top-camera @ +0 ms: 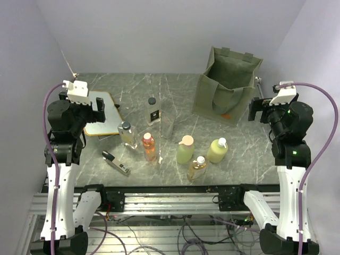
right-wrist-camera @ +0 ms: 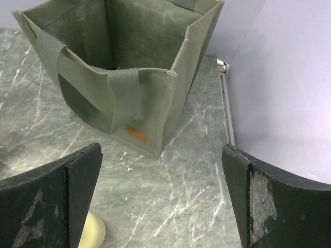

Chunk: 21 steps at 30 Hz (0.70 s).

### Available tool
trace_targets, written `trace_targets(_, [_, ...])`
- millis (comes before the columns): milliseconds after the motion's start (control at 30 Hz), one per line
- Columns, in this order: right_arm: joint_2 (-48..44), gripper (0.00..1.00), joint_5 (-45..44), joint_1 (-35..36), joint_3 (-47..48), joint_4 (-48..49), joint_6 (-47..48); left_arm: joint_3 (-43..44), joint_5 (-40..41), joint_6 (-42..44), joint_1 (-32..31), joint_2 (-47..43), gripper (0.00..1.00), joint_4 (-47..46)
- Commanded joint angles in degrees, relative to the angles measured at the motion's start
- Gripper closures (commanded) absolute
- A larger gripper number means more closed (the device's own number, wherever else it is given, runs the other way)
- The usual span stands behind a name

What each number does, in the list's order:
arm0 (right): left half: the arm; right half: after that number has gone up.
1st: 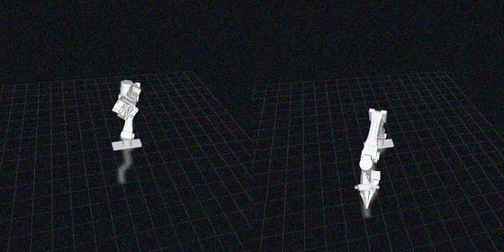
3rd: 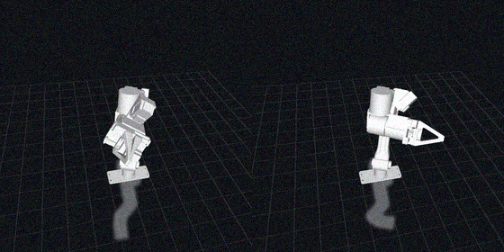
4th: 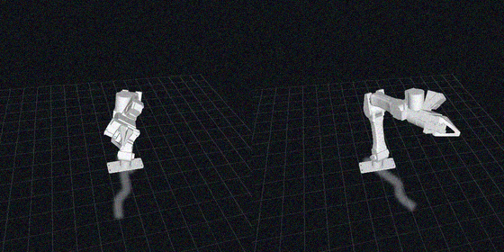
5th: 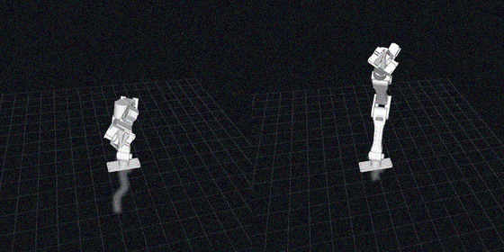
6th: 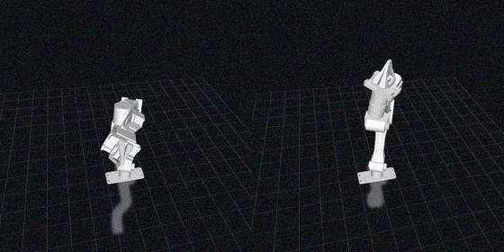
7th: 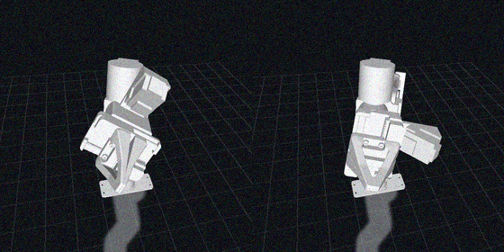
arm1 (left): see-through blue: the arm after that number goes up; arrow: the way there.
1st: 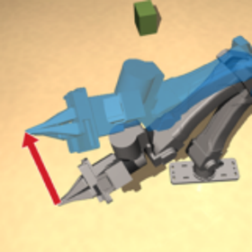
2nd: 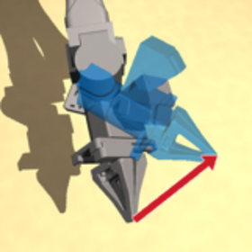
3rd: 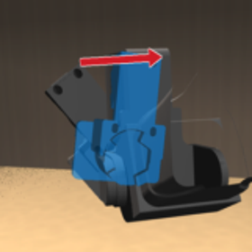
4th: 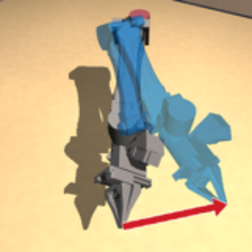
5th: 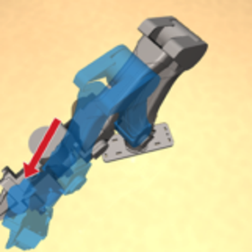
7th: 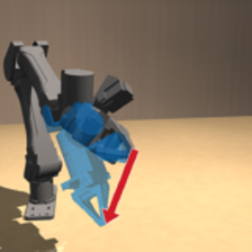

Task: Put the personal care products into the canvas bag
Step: Move the canvas bag to the center of the board.

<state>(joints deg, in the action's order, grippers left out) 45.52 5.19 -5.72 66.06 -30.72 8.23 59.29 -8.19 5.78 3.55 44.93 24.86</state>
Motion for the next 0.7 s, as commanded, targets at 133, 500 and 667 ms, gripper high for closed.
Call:
trace_targets(133, [0.5,0.00,2.3,-0.6,1.0,1.9,0.5,-0.9,-4.3,-0.4,0.9,0.7,0.01,-3.4])
trace_targets(500, [0.7,0.00,2.3,-1.1,1.1,2.0,2.6,-2.0,-9.7,0.3,1.1,0.3,0.01,-4.4])
trace_targets(667, [2.8,0.00,-1.0,-1.1,1.2,1.9,5.9,-2.6,-12.6,0.4,1.1,0.4,0.01,-4.7])
